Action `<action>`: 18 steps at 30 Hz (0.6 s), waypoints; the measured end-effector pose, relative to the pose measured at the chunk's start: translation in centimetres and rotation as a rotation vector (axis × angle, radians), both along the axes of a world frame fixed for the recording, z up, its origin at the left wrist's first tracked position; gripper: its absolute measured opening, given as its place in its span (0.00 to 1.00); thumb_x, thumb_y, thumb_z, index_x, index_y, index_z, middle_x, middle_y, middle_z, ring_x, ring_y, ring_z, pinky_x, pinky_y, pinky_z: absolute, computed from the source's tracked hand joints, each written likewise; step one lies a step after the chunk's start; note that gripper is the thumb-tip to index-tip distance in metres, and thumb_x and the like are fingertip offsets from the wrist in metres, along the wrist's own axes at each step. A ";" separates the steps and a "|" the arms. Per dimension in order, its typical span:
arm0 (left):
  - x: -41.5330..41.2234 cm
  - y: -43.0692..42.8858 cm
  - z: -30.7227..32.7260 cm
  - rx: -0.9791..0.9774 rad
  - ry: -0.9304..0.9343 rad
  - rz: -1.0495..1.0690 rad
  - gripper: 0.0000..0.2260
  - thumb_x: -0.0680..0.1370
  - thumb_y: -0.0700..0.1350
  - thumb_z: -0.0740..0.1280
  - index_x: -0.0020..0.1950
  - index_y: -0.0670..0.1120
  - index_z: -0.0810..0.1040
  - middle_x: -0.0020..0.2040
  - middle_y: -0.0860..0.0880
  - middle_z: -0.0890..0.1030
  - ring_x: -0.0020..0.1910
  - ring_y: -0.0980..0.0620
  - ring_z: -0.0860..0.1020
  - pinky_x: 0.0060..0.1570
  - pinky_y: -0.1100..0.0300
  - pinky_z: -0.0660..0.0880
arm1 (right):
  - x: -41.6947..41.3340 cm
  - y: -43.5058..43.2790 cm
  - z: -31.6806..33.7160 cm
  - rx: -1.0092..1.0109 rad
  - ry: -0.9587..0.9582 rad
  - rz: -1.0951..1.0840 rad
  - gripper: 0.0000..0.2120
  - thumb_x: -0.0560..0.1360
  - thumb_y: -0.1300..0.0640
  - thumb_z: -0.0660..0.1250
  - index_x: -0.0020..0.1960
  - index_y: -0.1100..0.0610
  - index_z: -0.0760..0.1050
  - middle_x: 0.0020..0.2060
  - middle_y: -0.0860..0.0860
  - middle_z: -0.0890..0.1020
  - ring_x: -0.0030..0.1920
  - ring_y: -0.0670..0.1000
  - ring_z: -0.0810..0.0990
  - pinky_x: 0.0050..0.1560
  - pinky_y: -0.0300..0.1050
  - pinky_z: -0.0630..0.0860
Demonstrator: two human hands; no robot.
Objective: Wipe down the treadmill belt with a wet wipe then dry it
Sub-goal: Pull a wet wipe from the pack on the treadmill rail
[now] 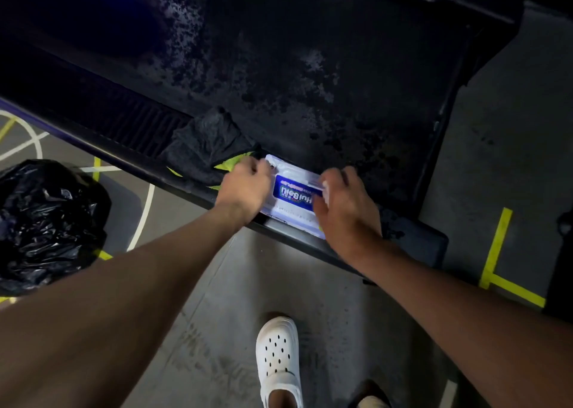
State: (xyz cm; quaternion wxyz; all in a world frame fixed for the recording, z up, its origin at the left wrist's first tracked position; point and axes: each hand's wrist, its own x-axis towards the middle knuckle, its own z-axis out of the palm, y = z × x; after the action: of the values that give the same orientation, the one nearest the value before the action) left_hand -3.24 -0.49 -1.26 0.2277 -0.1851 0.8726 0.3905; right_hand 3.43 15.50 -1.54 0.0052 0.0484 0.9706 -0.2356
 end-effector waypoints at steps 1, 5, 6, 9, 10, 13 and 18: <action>0.4 0.2 -0.1 -0.018 0.011 -0.080 0.12 0.78 0.53 0.61 0.56 0.47 0.72 0.54 0.45 0.79 0.55 0.43 0.76 0.58 0.51 0.72 | -0.6 0.2 0.0 0.053 -0.049 -0.020 0.10 0.74 0.62 0.68 0.55 0.59 0.74 0.51 0.59 0.75 0.50 0.63 0.77 0.42 0.53 0.76; 2.0 0.8 -0.4 -0.334 0.267 -0.504 0.22 0.72 0.47 0.68 0.65 0.48 0.68 0.65 0.44 0.68 0.63 0.41 0.67 0.59 0.46 0.70 | -1.2 1.1 -0.5 0.192 -0.102 0.146 0.18 0.66 0.65 0.75 0.55 0.59 0.78 0.47 0.60 0.74 0.44 0.63 0.77 0.39 0.53 0.78; 2.2 0.9 -0.5 -0.394 0.326 -0.608 0.21 0.73 0.47 0.67 0.65 0.49 0.70 0.67 0.45 0.67 0.64 0.42 0.66 0.58 0.48 0.69 | -1.0 1.1 -0.6 0.225 -0.137 0.197 0.19 0.65 0.64 0.76 0.56 0.57 0.79 0.47 0.59 0.74 0.44 0.63 0.77 0.40 0.53 0.77; 2.7 1.0 -1.0 -0.424 0.330 -0.775 0.22 0.75 0.46 0.64 0.69 0.50 0.70 0.71 0.49 0.65 0.67 0.46 0.64 0.60 0.51 0.67 | -0.4 1.1 -0.7 0.284 -0.214 0.236 0.19 0.72 0.58 0.70 0.63 0.53 0.76 0.53 0.58 0.73 0.52 0.61 0.76 0.49 0.53 0.75; 2.9 0.9 -1.1 -0.430 0.328 -0.792 0.23 0.76 0.46 0.63 0.71 0.51 0.68 0.71 0.50 0.65 0.67 0.46 0.64 0.61 0.50 0.67 | -0.3 1.1 -0.7 0.273 -0.229 0.233 0.20 0.74 0.57 0.68 0.66 0.52 0.74 0.55 0.57 0.72 0.54 0.61 0.75 0.51 0.53 0.74; 3.2 0.6 -1.3 -0.461 0.319 -0.840 0.25 0.76 0.47 0.62 0.73 0.55 0.65 0.72 0.51 0.63 0.68 0.47 0.63 0.64 0.49 0.67 | -0.1 1.1 -0.6 0.247 -0.285 0.223 0.24 0.79 0.54 0.63 0.74 0.48 0.66 0.61 0.56 0.69 0.59 0.59 0.73 0.57 0.52 0.72; 3.2 0.6 -1.2 -0.467 0.296 -0.828 0.24 0.76 0.48 0.62 0.73 0.56 0.65 0.72 0.52 0.61 0.69 0.48 0.61 0.64 0.47 0.67 | -0.3 1.1 -0.3 0.216 -0.365 0.199 0.24 0.81 0.54 0.59 0.76 0.45 0.62 0.65 0.55 0.66 0.63 0.57 0.71 0.61 0.49 0.71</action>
State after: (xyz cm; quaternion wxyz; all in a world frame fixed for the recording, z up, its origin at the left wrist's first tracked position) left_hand -0.03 0.14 -2.47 0.1899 0.1882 0.9600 0.0836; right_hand 3.08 16.55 -1.86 0.1987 -0.0057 0.9732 -0.1158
